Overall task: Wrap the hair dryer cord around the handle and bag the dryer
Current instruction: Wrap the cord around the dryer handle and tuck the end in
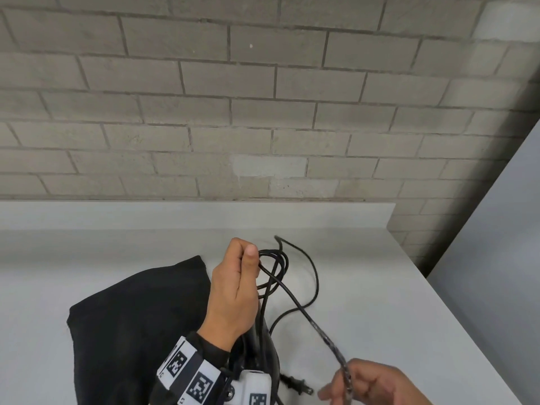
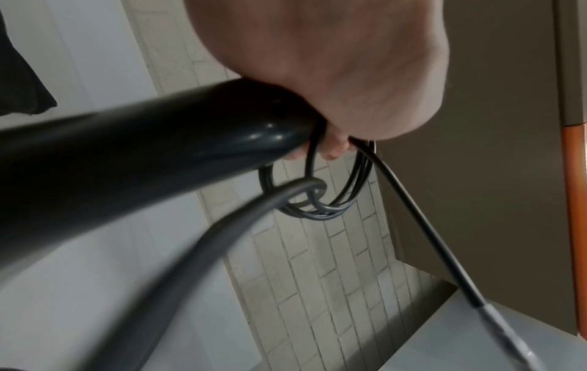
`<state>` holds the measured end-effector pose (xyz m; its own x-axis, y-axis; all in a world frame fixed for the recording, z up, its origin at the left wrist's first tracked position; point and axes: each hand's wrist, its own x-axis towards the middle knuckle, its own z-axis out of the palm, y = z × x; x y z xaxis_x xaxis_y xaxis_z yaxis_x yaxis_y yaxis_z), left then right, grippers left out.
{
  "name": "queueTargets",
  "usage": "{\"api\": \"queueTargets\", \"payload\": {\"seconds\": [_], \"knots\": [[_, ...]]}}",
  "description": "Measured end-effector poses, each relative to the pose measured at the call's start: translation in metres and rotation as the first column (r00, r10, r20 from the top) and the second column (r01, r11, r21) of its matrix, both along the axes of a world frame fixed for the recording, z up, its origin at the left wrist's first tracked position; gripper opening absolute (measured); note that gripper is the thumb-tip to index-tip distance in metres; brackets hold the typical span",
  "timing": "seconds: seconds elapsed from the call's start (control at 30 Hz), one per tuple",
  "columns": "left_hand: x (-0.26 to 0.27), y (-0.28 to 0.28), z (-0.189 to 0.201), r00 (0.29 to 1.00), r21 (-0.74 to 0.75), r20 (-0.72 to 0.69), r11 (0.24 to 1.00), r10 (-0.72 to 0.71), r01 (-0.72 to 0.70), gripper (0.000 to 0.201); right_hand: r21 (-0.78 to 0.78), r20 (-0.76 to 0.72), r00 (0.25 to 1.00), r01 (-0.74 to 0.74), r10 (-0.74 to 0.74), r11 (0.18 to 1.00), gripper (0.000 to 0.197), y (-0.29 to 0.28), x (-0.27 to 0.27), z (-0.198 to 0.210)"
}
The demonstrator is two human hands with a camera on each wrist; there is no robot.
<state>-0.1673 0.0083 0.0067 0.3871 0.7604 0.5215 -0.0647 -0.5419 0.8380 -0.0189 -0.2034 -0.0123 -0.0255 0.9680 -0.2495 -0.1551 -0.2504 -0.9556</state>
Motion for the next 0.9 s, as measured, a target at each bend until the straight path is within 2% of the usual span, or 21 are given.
{"api": "queueTargets", "payload": {"seconds": [0.07, 0.1, 0.13, 0.17, 0.2, 0.23, 0.27, 0.3, 0.33, 0.37, 0.43, 0.5, 0.57, 0.6, 0.67, 0.73, 0.77, 0.8, 0.83, 0.87, 0.9], "knots": [[-0.002, 0.001, 0.001, 1.000, -0.003, 0.000, 1.000, 0.003, -0.003, 0.037, 0.094, -0.287, 0.955, 0.112, -0.081, 0.989, 0.042, -0.004, -0.003, -0.013], [-0.002, 0.001, 0.001, 1.000, -0.004, -0.005, 1.000, 0.004, -0.004, 0.036, 0.156, -0.251, 0.941, 0.272, -0.228, 0.950, 0.033, -0.011, 0.002, -0.012], [-0.002, 0.001, 0.001, 1.000, -0.006, -0.011, 1.000, 0.006, -0.006, 0.035, 0.183, -0.337, 0.884, 0.398, -0.323, 0.899, 0.031, -0.013, 0.009, -0.019], [-0.002, 0.001, 0.001, 1.000, -0.008, -0.019, 1.000, 0.006, -0.006, 0.034, 0.150, -0.356, 0.871, 0.410, -0.338, 0.900, 0.033, -0.013, 0.010, -0.019], [-0.002, 0.001, 0.001, 1.000, -0.007, -0.029, 1.000, 0.007, -0.007, 0.032, 0.151, -0.219, 0.905, 0.400, -0.364, 0.904, 0.032, -0.008, 0.012, -0.020], [-0.002, 0.000, 0.001, 0.999, 0.003, -0.041, 1.000, 0.008, -0.007, 0.032, 0.098, -0.141, 0.956, 0.271, -0.257, 0.958, 0.033, 0.000, 0.004, -0.021], [-0.001, -0.001, 0.001, 0.999, 0.018, -0.053, 1.000, 0.004, -0.003, 0.032, -0.064, -0.090, 0.977, 0.190, -0.195, 0.980, 0.028, 0.001, 0.008, -0.018], [0.000, -0.002, 0.002, 0.998, 0.035, -0.062, 0.999, -0.005, 0.007, 0.032, -0.122, 0.052, 0.988, 0.150, -0.145, 0.981, 0.017, -0.001, 0.014, -0.016], [0.001, -0.003, 0.002, 0.998, 0.049, -0.067, 0.999, -0.016, 0.020, 0.033, -0.168, 0.227, 0.969, 0.134, -0.094, 0.977, 0.016, -0.005, 0.021, -0.010], [0.003, -0.005, 0.003, 0.997, 0.058, -0.069, 0.998, -0.026, 0.030, 0.033, -0.172, 0.390, 0.917, 0.161, -0.083, 0.972, 0.027, -0.009, 0.026, -0.006], [0.007, -0.006, 0.004, 0.998, 0.054, -0.057, 0.998, -0.038, 0.041, 0.036, -0.040, 0.544, 0.780, 0.394, -0.310, 0.918, 0.037, -0.017, 0.029, 0.001], [0.009, -0.006, 0.004, 0.998, 0.037, -0.046, 0.998, -0.042, 0.043, 0.036, 0.101, 0.513, 0.613, 0.653, -0.601, 0.751, 0.041, -0.019, 0.027, -0.004], [0.010, -0.005, 0.003, 0.998, 0.027, -0.042, 0.999, -0.038, 0.040, 0.036, 0.149, 0.440, 0.452, 0.816, -0.776, 0.559, 0.029, -0.015, 0.029, -0.012], [0.010, -0.004, 0.003, 0.998, 0.026, -0.043, 0.999, -0.034, 0.035, 0.036, 0.146, 0.430, 0.414, 0.845, -0.803, 0.514, 0.030, -0.010, 0.026, -0.012], [0.010, -0.005, 0.003, 0.998, 0.029, -0.056, 0.999, -0.024, 0.026, 0.036, 0.162, 0.479, 0.407, 0.830, -0.778, 0.534, 0.053, 0.000, 0.013, -0.013], [0.010, -0.006, 0.004, 0.997, 0.037, -0.069, 0.999, -0.015, 0.018, 0.037, 0.350, 0.569, 0.305, 0.751, -0.764, 0.560, 0.063, 0.008, -0.008, -0.009], [0.010, -0.006, 0.004, 0.997, 0.040, -0.075, 0.999, -0.012, 0.015, 0.038, 0.487, 0.552, 0.234, 0.688, -0.800, 0.537, 0.054, 0.012, -0.021, -0.003], [0.010, -0.007, 0.005, 0.997, 0.041, -0.080, 0.999, -0.011, 0.015, 0.038, 0.577, 0.509, 0.230, 0.624, -0.830, 0.527, 0.041, 0.018, -0.035, 0.005], [0.010, -0.007, 0.006, 0.996, 0.043, -0.086, 0.999, -0.011, 0.015, 0.038, 0.607, 0.484, 0.276, 0.578, -0.830, 0.546, 0.027, 0.026, -0.046, 0.012], [0.010, -0.008, 0.006, 0.996, 0.048, -0.093, 0.999, -0.011, 0.015, 0.038, 0.598, 0.478, 0.351, 0.541, -0.805, 0.591, 0.017, 0.036, -0.057, 0.019], [0.010, -0.008, 0.007, 0.995, 0.054, -0.100, 0.998, -0.011, 0.016, 0.037, 0.521, 0.516, 0.448, 0.512, -0.730, 0.683, 0.010, 0.047, -0.065, 0.022]]}}
